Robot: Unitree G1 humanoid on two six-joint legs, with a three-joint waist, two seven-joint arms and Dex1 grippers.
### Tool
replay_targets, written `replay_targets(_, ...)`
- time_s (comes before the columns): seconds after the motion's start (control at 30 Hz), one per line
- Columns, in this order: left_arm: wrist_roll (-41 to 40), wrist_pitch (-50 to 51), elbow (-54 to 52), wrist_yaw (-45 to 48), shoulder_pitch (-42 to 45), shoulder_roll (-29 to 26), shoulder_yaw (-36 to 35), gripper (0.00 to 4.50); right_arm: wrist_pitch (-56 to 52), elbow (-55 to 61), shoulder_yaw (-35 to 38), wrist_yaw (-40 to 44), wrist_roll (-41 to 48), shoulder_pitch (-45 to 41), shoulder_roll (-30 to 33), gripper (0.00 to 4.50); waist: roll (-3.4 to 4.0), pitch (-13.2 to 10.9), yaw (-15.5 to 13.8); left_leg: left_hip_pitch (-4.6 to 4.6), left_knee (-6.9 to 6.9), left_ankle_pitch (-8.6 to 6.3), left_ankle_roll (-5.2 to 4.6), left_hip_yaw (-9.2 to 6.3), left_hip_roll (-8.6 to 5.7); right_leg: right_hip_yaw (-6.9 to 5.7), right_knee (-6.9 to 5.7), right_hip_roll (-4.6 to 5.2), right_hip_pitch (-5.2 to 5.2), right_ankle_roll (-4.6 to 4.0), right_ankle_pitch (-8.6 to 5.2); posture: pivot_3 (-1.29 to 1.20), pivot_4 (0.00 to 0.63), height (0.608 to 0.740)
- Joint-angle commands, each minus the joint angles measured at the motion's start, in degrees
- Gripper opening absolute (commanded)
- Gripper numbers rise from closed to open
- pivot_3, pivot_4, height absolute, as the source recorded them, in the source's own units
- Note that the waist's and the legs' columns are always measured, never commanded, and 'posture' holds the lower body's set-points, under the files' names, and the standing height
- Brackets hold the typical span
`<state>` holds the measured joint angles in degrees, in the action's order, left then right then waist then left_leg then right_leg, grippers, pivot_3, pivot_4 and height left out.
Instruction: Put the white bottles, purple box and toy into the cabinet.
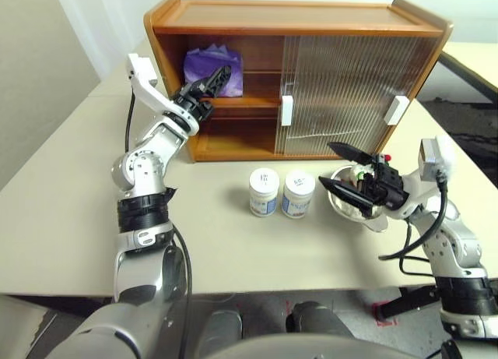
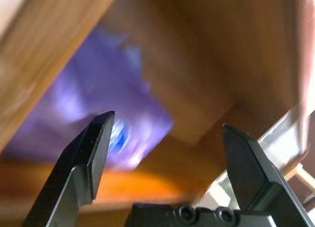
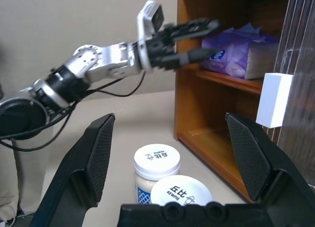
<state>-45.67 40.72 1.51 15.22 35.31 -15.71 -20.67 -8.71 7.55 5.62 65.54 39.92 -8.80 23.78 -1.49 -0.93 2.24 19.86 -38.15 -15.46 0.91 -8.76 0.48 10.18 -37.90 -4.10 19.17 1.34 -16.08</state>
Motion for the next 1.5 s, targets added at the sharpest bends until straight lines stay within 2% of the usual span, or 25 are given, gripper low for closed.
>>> replay_targets(0.03, -0.3, 0.9, -5.2, 3.3, -2.0, -2.5, 1.7, 4.44, 0.1, -0.4, 0.1, 0.4, -0.1, 0.0, 0.2, 4.5, -0.01, 0.0, -0.1, 0.0, 0.0, -0.01, 0.0, 0.0, 0.0, 0.01, 0.0, 0.0, 0.0, -0.01, -0.01, -0.06, 0.0, 0.74)
replay_targets(0.07, -0.1, 0.8, -6.1, 4.1, -2.6, -3.0, 2.3, 4.44, -0.1, -0.4, 0.0, 0.6, 0.0, 0.0, 0.3, 4.5, -0.01, 0.0, -0.2, 0.0, 0.01, -0.01, 0.0, -0.01, 0.0, 0.01, 0.0, 0.0, 0.0, -0.03, -0.01, -0.06, 0.0, 0.74)
replay_targets(0.17, 2.3, -1.6, -9.0, 7.7, -4.4, -4.7, 5.2, 3.88, -0.8, -0.2, -0.2, 1.1, 0.7, -0.1, 0.3, 4.5, -0.01, 0.0, -0.8, -0.02, 0.01, -0.03, 0.0, -0.02, 0.0, 0.03, 0.0, 0.01, -0.02, -0.14, 0.03, -0.06, 0.0, 0.74)
replay_targets(0.23, 4.3, -2.9, -10.3, 9.6, -5.3, -6.1, 7.4, 3.21, -1.3, 0.1, -0.1, 1.1, 1.1, -0.1, 0.3, 4.5, -0.02, 0.0, -0.9, -0.03, 0.0, -0.03, 0.0, -0.02, 0.0, 0.03, 0.0, 0.01, -0.02, -0.22, 0.07, -0.06, 0.0, 0.74)
replay_targets(0.3, 12.0, -7.5, -10.4, 11.7, -6.4, -9.1, 13.1, 2.48, -1.7, 0.4, 0.2, 1.4, 1.6, 0.0, 0.5, 4.5, -0.01, 0.0, -0.8, -0.04, 0.0, -0.03, 0.01, -0.03, 0.0, 0.04, -0.01, 0.02, -0.01, -0.23, 0.07, -0.05, 0.0, 0.74)
replay_targets(0.53, 24.3, -12.4, -7.1, 8.3, -5.7, -8.0, 21.2, 0.19, -1.9, 0.3, 0.0, 1.6, 1.9, -0.2, 0.4, 4.5, -0.02, 0.0, -0.7, -0.05, 0.01, -0.08, 0.01, -0.05, 0.01, 0.03, 0.0, 0.02, 0.0, -0.2, 0.05, -0.05, 0.0, 0.74)
replay_targets(0.57, 25.0, -12.6, -6.5, 7.5, -5.5, -7.2, 21.2, 0.02, -1.8, 0.3, -0.1, 1.5, 1.8, -0.2, 0.4, 4.5, -0.02, 0.0, -0.7, -0.05, 0.01, -0.08, 0.01, -0.05, 0.01, 0.03, 0.0, 0.02, 0.01, -0.2, 0.05, -0.06, 0.0, 0.74)
replay_targets(0.83, 32.2, -15.7, 1.5, 0.7, -2.0, -2.1, 21.0, 0.02, -1.3, 0.3, -0.5, 1.4, 1.1, -0.2, 0.2, 4.5, -0.02, 0.0, -0.6, -0.02, 0.06, -0.09, -0.01, -0.05, 0.01, 0.03, 0.01, 0.02, 0.03, -0.2, 0.06, -0.08, 0.0, 0.74)
replay_targets(1.2, 35.4, -16.9, 1.4, -1.1, -3.6, -2.6, 18.7, 0.02, 0.0, 0.4, -0.7, 0.7, 0.4, 0.0, -0.7, 4.5, -0.02, 0.0, 0.3, -0.03, 0.11, -0.1, -0.02, -0.05, 0.0, 0.03, 0.03, 0.02, 0.02, -0.03, -0.04, -0.09, 0.0, 0.74)
replay_targets(1.5, 38.2, -22.4, 11.4, -0.4, 2.8, -3.7, 18.2, 0.02, 0.2, 0.5, -1.0, 0.7, 0.1, 0.2, -1.4, 4.5, -0.02, 0.0, 0.3, -0.05, 0.09, -0.1, -0.03, -0.06, 0.0, 0.03, 0.03, 0.02, -0.01, -0.05, -0.02, -0.09, 0.0, 0.74)
